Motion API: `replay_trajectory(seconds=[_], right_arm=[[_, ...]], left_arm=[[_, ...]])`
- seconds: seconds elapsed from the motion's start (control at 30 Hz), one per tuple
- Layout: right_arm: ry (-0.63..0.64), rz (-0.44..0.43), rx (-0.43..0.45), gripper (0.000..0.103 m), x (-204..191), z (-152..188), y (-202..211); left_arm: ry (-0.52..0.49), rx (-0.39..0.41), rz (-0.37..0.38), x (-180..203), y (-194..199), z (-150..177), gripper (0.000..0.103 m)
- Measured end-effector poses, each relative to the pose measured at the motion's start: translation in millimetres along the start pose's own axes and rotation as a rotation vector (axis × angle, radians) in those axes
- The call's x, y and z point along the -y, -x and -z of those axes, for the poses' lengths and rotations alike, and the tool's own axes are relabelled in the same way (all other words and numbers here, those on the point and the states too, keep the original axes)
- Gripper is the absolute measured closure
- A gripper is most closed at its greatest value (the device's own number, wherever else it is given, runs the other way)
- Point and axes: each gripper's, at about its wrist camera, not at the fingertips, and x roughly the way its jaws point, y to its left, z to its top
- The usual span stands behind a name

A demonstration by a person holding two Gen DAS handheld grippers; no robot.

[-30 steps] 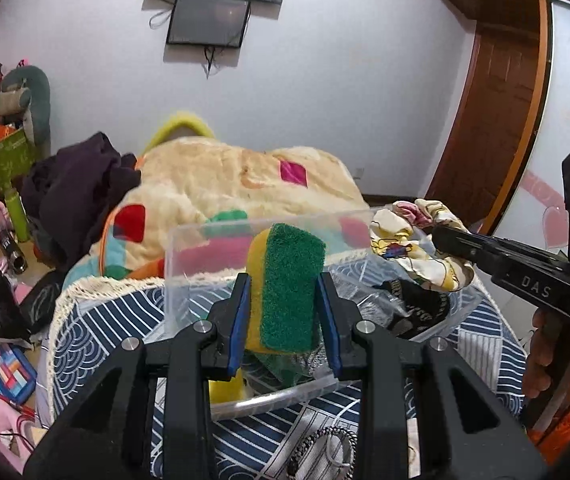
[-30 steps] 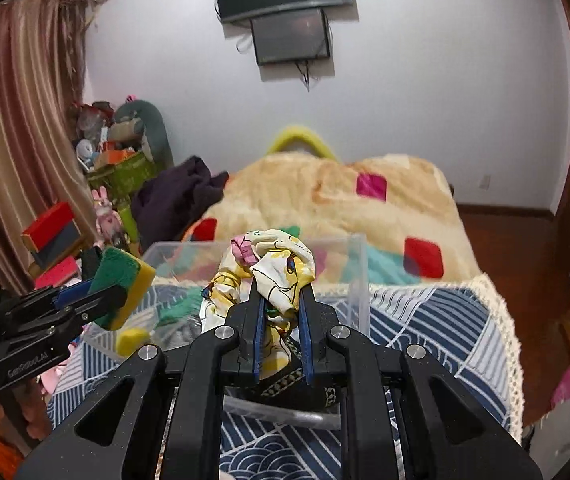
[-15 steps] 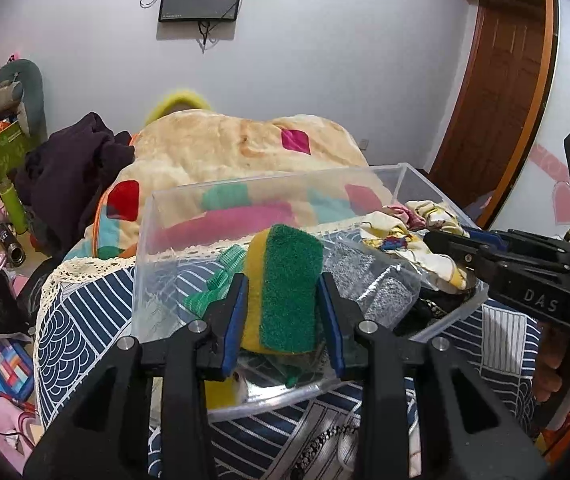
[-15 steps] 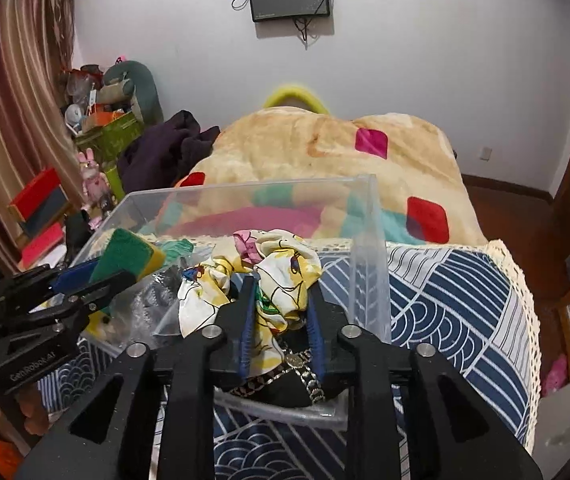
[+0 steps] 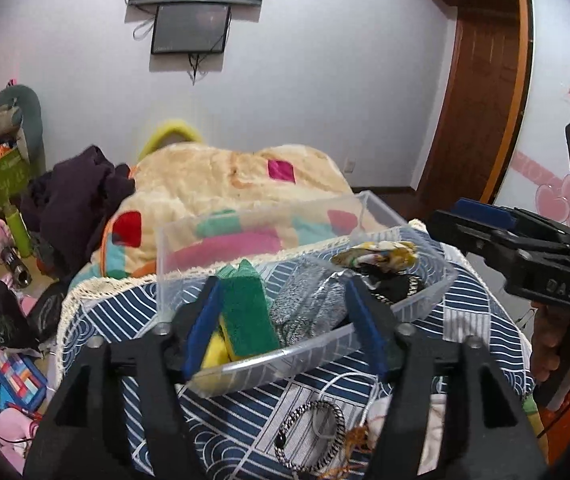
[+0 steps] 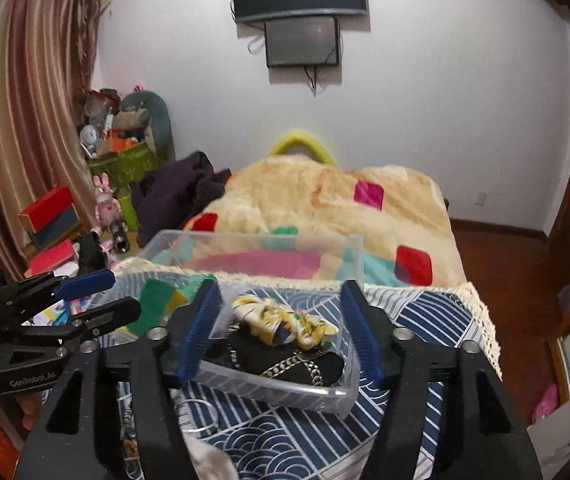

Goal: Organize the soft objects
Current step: 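Drop the sponge into the box while the right drops the floral fabric in, then grasp the beaded bracelet with the left tool while the right grasps the white pouch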

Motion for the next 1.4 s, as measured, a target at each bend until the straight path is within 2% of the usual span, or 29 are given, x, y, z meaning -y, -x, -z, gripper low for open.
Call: replay_trajectory(seconds=[0.1, 0.17, 0.2, 0.33, 0.6, 0.77, 0.87, 0.93, 1.03, 1.13, 1.2, 1.4], right_arm=[[0.030, -0.011, 0.031, 0.025, -9, 7, 15], [0.045, -0.018, 0.032, 0.023, -12, 14, 20], [0.049, -0.021, 0.028, 0.021, -14, 18, 21], [0.049, -0.040, -0.005, 0.021, -17, 36, 21], [0.035, -0.104, -0.157, 0.021, -25, 85, 0], [0.023, -0.148, -0.232, 0.022, -32, 101, -15], [0.048, -0.159, -0.278, 0.036, -38, 108, -25], [0.048, -0.178, -0.295, 0.054, -40, 113, -27], [0.032, -0.202, -0.295, 0.071, -36, 113, -25], [0.027, -0.189, -0.269, 0.083, -33, 115, -17], [0.025, -0.142, -0.243, 0.090, -29, 113, -11], [-0.043, -0.048, -0.183, 0.091, 0, 108, 8]], left_arm=[[-0.009, 0.024, -0.012, 3, 16, 4, 0.023], [-0.006, 0.029, -0.032, 3, 22, 9, 0.007], [-0.004, 0.031, -0.041, 3, 26, 13, 0.005], [-0.010, -0.001, -0.044, 4, 30, 30, 0.004], [0.019, -0.104, -0.020, -2, 22, 71, 0.004], [0.013, -0.174, -0.017, 1, 13, 97, 0.004], [0.024, -0.204, -0.011, 0, 6, 106, 0.005], [0.033, -0.224, -0.005, 0, 0, 111, 0.005], [0.032, -0.233, -0.002, 2, -6, 114, 0.006], [0.030, -0.239, 0.008, 4, -13, 112, 0.017], [0.038, -0.241, 0.015, 5, -18, 110, 0.020], [0.045, -0.259, 0.027, 7, -35, 106, 0.031]])
